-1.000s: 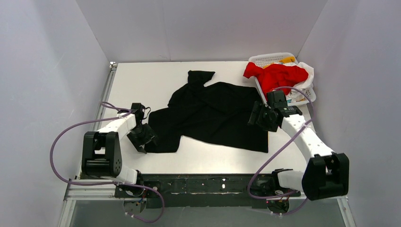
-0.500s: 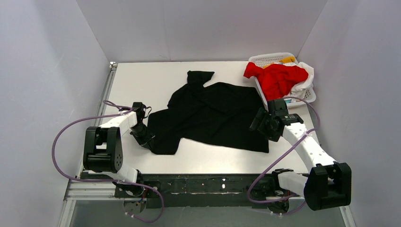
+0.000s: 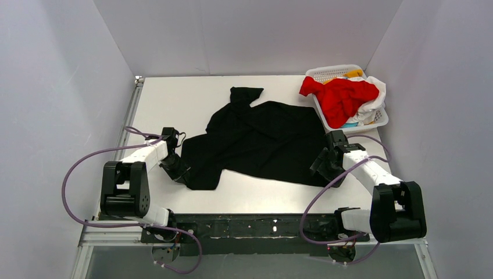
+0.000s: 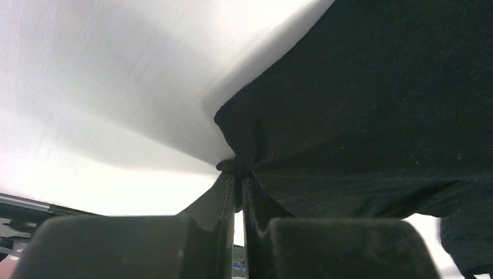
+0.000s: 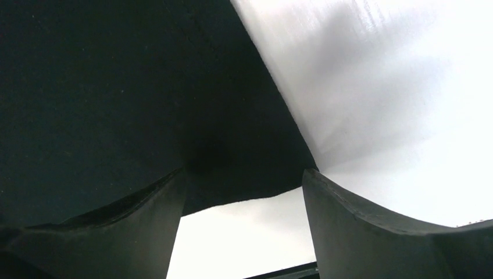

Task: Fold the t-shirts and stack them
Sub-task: Flatten out the tshirt

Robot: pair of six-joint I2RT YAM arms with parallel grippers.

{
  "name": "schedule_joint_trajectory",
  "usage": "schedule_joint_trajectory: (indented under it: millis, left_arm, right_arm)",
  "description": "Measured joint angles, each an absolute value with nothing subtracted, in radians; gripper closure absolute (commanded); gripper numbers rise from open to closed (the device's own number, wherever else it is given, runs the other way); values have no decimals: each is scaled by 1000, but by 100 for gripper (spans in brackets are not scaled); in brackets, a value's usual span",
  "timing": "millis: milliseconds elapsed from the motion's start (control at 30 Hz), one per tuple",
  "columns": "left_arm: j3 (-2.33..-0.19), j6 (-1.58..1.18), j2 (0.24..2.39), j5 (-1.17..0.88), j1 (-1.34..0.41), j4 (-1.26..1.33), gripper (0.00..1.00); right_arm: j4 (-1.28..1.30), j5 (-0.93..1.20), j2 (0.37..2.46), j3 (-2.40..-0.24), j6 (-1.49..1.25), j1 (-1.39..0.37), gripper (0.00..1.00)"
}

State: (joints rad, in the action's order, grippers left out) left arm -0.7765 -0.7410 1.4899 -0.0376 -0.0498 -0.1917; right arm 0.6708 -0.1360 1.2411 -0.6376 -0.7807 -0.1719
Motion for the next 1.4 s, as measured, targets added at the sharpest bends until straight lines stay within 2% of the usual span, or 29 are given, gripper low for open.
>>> schedule_joint_trajectory:
  millis: [233,300,533,567,633,733,1067,1400]
  left_arm:
    - [-771,-752,1481,-23,-56,-190,100]
    - [-771,-753,1480,-22,-56,-191,100]
    - [-775,-755,1477,10,-61,-202,100]
    - [-776,-755,1477,12,-61,-202,100]
    - [-776,-755,1477,12,-61,-202,100]
    - [-780,-752,1477,15,-61,-200,100]
    - [-880,-721,1406,46,-61,-214,100]
    - [-1175,-667,1098,54,-61,-242,100]
  right_arm:
    - [665,-143,1273,-649,-804,-167,29]
    - [666,-147,1276,-649,-809,-167,33]
    - [690,-176,1304,-659,-808,-163,63]
    - [693,-179,1310,-661,-808,-162,70]
    - [694,-179,1325,-669,-807,-162,77]
    - [694,-175,1342,-686,-799,-164,99]
    - [614,-154,1314,-741,-714,-175,99]
    - [635,-120,1054,-1174,-588,-178,99]
